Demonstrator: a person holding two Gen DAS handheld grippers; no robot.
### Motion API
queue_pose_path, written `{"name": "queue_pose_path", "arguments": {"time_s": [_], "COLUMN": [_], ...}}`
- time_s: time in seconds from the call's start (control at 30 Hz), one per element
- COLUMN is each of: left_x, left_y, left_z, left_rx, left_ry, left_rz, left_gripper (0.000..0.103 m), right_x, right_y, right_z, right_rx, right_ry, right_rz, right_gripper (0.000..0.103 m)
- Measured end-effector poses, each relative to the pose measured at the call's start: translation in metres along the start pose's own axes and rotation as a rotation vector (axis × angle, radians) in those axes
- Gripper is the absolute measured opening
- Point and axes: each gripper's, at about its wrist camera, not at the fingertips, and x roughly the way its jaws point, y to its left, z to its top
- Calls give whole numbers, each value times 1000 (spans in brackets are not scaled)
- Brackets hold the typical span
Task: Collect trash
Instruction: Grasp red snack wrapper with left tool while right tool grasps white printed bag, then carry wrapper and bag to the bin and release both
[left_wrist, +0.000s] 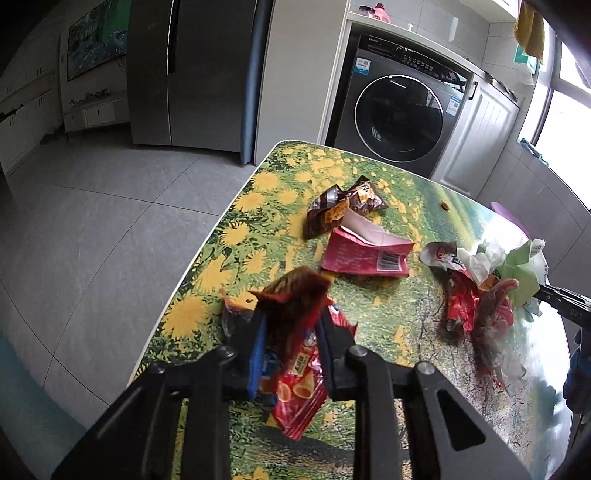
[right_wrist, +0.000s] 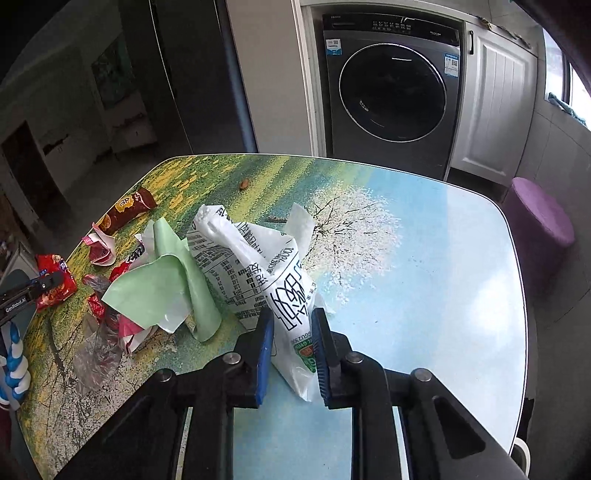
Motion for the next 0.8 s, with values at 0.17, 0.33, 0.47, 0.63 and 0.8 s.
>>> {"name": "queue_pose_path", "arguments": {"time_s": [0.17, 0.33, 0.47, 0.63, 0.8], "left_x": [3, -7, -29, -62, -92], "left_y": [-13, -23, -32, -50, -77], "left_z": [3, 4, 6, 10, 10], "left_rx": [28, 47, 66, 106, 159], "left_ry": [-9, -33, -70, -122, -150], "left_rz": [-24, -53, -96, -157, -208], "left_gripper": [7, 5, 5, 5, 5], "right_x": [-14, -36, -64, -100, -135], "right_y": [-10, -14, -16, -19, -28], "right_z": [-14, -35, -52, -67, -85], "right_rx": [30, 51, 96, 145, 191], "right_ry": [-8, -21, -61, -128, -195], "right_rz": [-1, -10, -1, 5, 0], "right_gripper": [12, 11, 11, 11, 11]}}
